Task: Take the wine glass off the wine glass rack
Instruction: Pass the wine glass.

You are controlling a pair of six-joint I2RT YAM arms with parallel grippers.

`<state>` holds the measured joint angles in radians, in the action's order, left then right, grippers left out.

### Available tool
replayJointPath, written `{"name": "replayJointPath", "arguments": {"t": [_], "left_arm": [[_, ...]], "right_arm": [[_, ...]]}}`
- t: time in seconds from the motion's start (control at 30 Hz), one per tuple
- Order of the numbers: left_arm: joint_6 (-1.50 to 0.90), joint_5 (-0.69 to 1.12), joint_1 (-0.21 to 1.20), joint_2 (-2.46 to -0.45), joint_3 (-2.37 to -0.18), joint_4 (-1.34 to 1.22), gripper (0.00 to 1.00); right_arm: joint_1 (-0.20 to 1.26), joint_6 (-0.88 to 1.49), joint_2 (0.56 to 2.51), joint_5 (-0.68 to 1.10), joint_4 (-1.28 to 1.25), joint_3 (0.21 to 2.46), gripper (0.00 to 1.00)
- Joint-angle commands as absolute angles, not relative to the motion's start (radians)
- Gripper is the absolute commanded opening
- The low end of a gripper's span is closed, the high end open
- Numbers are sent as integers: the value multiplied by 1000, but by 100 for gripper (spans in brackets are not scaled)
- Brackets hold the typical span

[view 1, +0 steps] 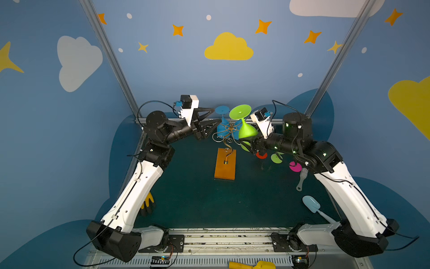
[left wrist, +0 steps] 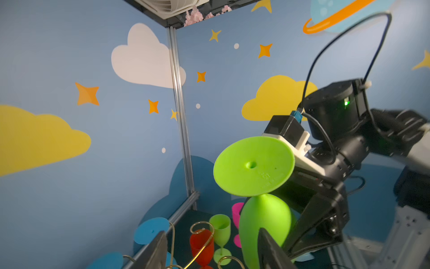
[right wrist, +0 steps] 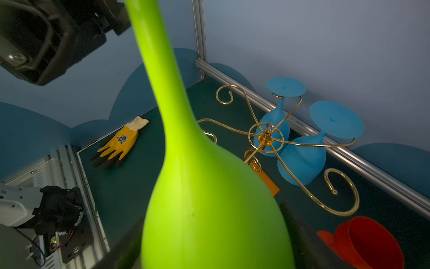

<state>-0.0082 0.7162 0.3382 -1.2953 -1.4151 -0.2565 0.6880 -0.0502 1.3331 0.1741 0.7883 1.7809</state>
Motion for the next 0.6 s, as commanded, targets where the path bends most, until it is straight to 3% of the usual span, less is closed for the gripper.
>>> {"name": "replayJointPath", "arguments": {"t": [0.0, 0.2, 0.57], "left_arm": [[287, 692, 357, -1295, -1399, -331, 58], [430, 714, 394, -1323, -1428, -286, 56], [465, 708, 416, -1351, -1433, -304, 52]], "right_arm": [[687, -20, 1349, 185, 870, 1819, 44], [687, -12, 1358, 205, 875, 1825, 44], [704, -1, 1399, 245, 870, 1841, 42]]}}
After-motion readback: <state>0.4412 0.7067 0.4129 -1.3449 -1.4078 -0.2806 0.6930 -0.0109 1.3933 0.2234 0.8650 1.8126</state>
